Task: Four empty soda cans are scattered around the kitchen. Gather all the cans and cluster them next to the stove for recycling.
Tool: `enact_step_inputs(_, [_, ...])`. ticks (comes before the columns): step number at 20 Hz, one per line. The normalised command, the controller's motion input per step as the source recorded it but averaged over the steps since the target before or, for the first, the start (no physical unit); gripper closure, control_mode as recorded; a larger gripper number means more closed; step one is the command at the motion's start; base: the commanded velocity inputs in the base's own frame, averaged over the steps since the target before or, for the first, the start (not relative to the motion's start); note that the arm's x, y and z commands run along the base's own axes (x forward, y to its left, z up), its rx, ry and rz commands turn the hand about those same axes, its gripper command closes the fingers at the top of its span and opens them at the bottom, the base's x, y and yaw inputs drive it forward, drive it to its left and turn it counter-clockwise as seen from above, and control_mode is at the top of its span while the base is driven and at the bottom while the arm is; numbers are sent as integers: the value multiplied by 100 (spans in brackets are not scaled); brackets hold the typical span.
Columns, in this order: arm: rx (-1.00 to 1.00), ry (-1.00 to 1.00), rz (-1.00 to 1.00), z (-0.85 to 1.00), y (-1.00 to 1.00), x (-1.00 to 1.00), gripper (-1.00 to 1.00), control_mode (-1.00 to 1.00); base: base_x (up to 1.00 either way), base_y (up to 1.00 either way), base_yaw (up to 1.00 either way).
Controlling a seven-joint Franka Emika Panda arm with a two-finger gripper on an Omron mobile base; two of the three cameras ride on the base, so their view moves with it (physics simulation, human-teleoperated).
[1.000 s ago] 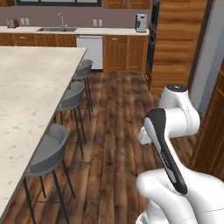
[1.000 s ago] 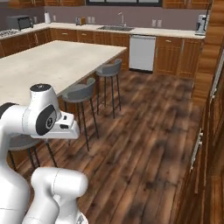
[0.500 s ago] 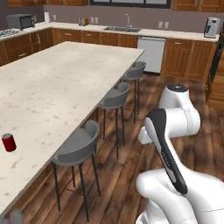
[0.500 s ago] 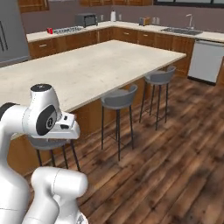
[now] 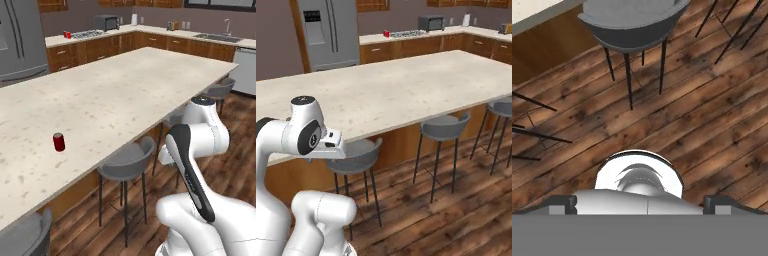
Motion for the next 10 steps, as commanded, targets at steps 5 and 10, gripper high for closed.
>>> enact_step_inputs(5, [0, 0, 0, 0, 0, 0, -100, 100, 51, 0, 54])
enact_step_inputs(10, [0, 0, 0, 0, 0, 0, -100, 100, 60, 1, 52])
